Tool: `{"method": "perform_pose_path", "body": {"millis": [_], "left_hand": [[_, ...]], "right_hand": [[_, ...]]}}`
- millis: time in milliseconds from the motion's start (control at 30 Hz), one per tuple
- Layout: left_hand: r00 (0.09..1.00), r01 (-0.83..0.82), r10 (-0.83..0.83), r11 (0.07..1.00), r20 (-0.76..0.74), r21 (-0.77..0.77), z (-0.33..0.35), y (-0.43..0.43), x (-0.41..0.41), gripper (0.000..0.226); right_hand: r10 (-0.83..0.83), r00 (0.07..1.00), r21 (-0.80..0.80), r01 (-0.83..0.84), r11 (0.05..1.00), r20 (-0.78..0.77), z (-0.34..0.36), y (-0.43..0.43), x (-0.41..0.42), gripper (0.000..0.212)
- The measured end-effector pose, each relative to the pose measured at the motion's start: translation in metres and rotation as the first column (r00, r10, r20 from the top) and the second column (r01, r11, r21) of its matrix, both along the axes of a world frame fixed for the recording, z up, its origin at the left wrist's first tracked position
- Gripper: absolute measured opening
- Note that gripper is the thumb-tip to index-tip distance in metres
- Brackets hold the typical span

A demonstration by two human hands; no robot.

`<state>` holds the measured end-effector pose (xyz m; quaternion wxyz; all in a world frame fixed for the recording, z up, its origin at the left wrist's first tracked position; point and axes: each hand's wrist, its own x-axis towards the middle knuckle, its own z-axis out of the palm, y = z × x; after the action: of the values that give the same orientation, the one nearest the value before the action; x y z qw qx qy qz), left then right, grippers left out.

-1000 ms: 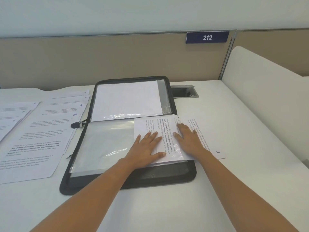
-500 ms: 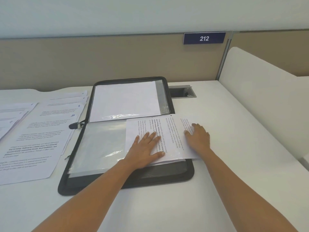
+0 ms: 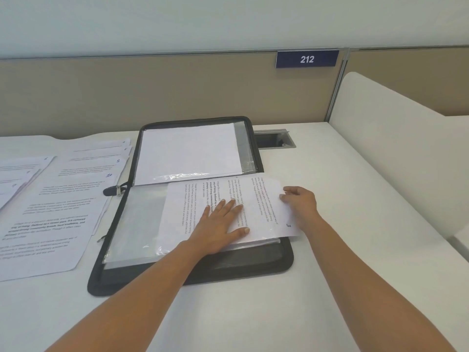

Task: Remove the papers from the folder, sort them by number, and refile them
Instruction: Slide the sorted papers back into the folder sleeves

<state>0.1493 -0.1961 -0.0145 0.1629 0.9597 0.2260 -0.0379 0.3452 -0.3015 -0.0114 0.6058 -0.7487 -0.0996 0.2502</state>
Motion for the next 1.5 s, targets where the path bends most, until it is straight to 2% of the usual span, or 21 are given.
{"method": "perform_pose_path", "body": {"millis": [133,267,400,533,667,767,833,900,1033,1133,1267,1333,1400,1500], "left_hand": [[1.0,-0.007,0.007,1.0,0.004,-0.019,0.0,0.0,0.001,0.068],[1.0,-0.01,0.011,0.999,0.021,-0.034,0.001,-0.001,0.001,0.066],[0.998,-0.019,0.023,0.997,0.057,-0.076,0.001,0.0,0.0,0.066],[0.998,-0.017,0.023,0.995,0.06,-0.103,-0.001,0.002,-0.001,0.075],[0.995,-0.001,0.012,0.994,0.099,-0.108,0.001,0.002,-0.008,0.078],[0.989,0.062,-0.055,0.997,0.136,-0.046,0.004,0.004,-0.024,0.105],[0.987,0.085,-0.085,0.996,0.135,0.004,0.006,0.006,-0.035,0.108],[0.986,0.066,-0.074,0.996,0.149,0.059,0.011,0.009,-0.043,0.098],[0.971,-0.008,-0.024,0.991,0.236,0.131,0.021,0.009,-0.053,0.058],[0.972,-0.085,0.04,0.978,0.233,0.189,0.026,0.008,-0.055,0.046],[0.958,-0.177,0.128,0.968,0.258,0.177,0.039,0.009,-0.054,0.036],[0.952,-0.199,0.141,0.96,0.27,0.199,0.048,0.012,-0.052,0.036],[0.946,-0.217,0.151,0.952,0.287,0.216,0.06,0.016,-0.049,0.035],[0.937,-0.243,0.153,0.931,0.314,0.272,0.08,0.023,-0.042,0.034]], "right_hand": [[0.039,0.997,0.009,-0.04,0.999,0.064,0.007,0.011,-0.012,0.014],[0.176,0.977,-0.058,-0.17,0.984,0.121,0.014,0.028,-0.025,0.005],[0.265,0.963,-0.093,-0.26,0.961,0.042,0.021,0.04,-0.035,0.031],[0.342,0.938,-0.115,-0.347,0.931,-0.061,0.024,0.041,-0.043,0.04],[0.363,0.928,-0.083,-0.37,0.926,-0.086,0.023,0.037,-0.046,0.03],[0.339,0.941,-0.072,-0.34,0.938,-0.026,0.022,0.032,-0.042,0.014],[0.303,0.952,-0.047,-0.304,0.951,-0.039,0.024,0.03,-0.041,0.008],[0.29,0.953,0.014,-0.29,0.957,-0.09,0.028,0.03,-0.043,0.005],[0.27,0.958,0.113,-0.259,0.959,-0.094,0.039,0.031,-0.046,0.01],[0.274,0.957,0.189,-0.253,0.949,-0.094,0.05,0.028,-0.047,0.007],[0.244,0.966,0.242,-0.217,0.946,-0.086,0.057,0.024,-0.045,0.003],[0.163,0.986,0.228,-0.155,0.961,-0.019,0.056,0.022,-0.043,0.01],[0.033,0.985,0.207,-0.069,0.976,0.169,0.055,0.018,-0.044,0.021],[-0.138,0.878,0.32,-0.018,0.947,0.458,0.056,0.016,-0.055,0.037]]}}
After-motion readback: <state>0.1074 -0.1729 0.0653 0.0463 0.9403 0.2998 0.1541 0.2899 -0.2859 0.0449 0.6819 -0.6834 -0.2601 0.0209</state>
